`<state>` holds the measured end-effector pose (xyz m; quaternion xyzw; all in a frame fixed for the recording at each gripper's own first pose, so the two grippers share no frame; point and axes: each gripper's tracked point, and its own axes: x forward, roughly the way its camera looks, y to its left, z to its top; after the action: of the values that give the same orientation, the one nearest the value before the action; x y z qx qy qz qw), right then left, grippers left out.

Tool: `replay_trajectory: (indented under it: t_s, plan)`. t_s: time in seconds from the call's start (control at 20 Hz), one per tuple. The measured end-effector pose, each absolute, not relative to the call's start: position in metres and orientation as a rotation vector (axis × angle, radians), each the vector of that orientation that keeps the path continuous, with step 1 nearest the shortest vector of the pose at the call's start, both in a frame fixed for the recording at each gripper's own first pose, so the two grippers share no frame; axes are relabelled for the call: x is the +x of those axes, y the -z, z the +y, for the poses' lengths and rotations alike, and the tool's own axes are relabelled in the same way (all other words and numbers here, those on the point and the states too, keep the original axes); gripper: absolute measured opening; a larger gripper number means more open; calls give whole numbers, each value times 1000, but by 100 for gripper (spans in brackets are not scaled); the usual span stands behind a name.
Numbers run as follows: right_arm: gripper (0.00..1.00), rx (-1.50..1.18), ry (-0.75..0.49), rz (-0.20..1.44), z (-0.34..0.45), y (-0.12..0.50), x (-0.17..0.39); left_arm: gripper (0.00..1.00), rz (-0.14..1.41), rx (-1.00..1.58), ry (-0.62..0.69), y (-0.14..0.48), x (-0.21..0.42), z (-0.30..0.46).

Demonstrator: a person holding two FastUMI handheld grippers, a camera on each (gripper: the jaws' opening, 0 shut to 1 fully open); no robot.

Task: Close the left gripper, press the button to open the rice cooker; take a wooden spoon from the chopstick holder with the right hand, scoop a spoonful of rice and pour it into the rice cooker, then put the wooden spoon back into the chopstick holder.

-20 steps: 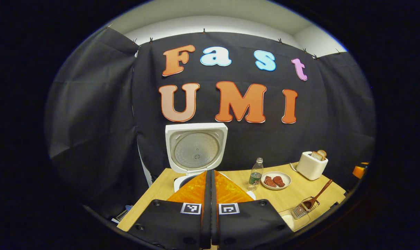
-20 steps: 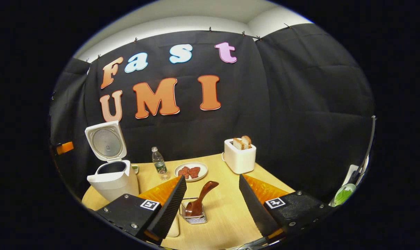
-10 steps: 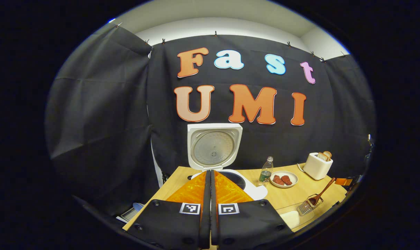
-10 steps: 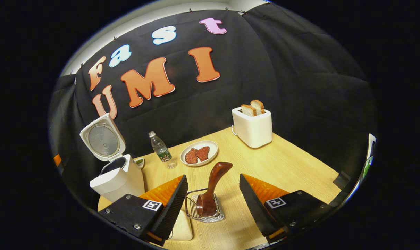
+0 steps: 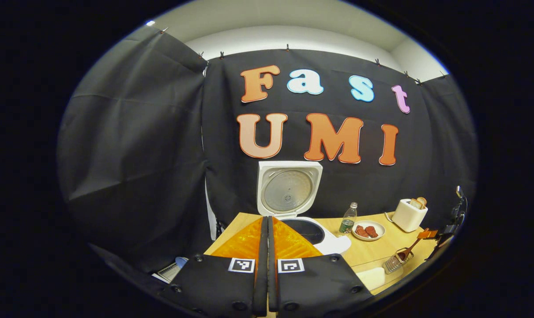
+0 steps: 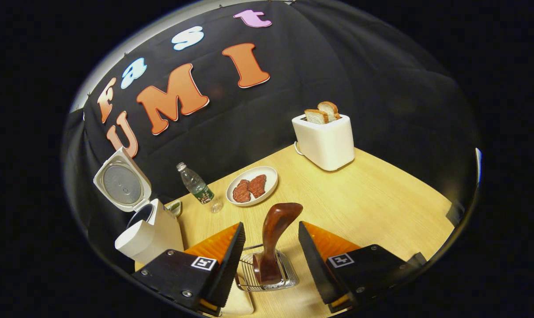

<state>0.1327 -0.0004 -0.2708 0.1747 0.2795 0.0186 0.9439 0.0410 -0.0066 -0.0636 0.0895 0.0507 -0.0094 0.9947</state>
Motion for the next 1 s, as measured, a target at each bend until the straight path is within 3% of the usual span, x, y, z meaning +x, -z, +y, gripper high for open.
replay_trajectory:
  t_s: [0.2, 0.45, 0.75, 1.0]
  plan:
    - [59, 435, -19, 572, -3, 274, 143, 5, 130, 171, 8, 72, 36, 0]
    - [29, 566, -16, 623, 2, 276, 142, 5, 141, 159, 0, 74, 36, 6]
    - [19, 502, -20, 627, 10, 268, 139, 5, 184, 105, 15, 82, 34, 4]
    - [14, 387, -49, 549, 21, 225, 132, 5, 161, 101, 33, 68, 31, -1]
